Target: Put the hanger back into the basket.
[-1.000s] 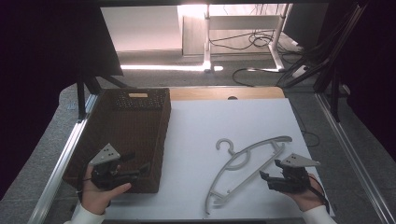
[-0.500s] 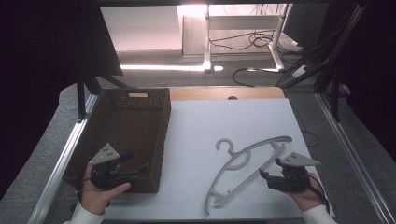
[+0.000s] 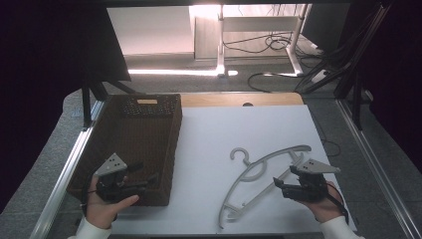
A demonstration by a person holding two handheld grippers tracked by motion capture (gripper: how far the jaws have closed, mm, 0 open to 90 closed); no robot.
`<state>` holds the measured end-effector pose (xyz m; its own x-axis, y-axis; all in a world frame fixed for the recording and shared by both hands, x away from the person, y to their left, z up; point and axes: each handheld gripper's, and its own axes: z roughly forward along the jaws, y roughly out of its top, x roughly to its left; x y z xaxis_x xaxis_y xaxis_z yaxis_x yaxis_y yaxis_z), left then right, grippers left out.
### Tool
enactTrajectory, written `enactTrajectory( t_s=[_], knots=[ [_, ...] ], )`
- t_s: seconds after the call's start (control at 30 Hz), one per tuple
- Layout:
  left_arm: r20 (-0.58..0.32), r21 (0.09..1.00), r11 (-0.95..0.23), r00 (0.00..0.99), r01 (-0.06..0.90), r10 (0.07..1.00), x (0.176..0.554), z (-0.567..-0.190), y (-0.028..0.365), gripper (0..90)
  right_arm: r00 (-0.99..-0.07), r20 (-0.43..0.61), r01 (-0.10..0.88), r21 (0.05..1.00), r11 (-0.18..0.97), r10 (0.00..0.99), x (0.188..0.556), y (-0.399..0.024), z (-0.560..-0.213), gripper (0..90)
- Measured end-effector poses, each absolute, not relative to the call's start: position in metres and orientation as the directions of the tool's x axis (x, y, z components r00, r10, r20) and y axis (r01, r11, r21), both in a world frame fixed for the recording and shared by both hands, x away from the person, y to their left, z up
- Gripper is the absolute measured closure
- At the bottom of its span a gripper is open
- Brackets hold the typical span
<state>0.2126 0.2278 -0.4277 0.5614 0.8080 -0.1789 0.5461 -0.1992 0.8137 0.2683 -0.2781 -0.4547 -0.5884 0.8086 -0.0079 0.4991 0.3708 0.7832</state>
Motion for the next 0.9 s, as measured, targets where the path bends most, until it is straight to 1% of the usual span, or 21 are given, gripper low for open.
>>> enactTrajectory(
  t_s=[0.3,0.5,0.73,0.9],
  knots=[
    [-0.178,0.817,-0.197,0.561,0.542,0.808,0.212,-0.426,0.227,28.0,-0.533,0.036,0.562,0.762,0.322,0.845,0.281,-0.269,-0.451,32.7],
    [-0.177,0.816,-0.202,0.566,0.542,0.805,0.213,-0.426,0.227,27.9,-0.496,0.063,0.625,0.718,0.306,0.866,0.301,-0.256,-0.458,36.7],
    [-0.177,0.817,-0.202,0.569,0.540,0.803,0.214,-0.426,0.228,27.9,-0.475,0.065,0.658,0.688,0.305,0.878,0.319,-0.243,-0.463,38.3],
    [-0.177,0.817,-0.203,0.570,0.540,0.803,0.214,-0.427,0.228,27.9,-0.439,0.069,0.702,0.649,0.294,0.896,0.333,-0.235,-0.469,41.3]
  ],
)
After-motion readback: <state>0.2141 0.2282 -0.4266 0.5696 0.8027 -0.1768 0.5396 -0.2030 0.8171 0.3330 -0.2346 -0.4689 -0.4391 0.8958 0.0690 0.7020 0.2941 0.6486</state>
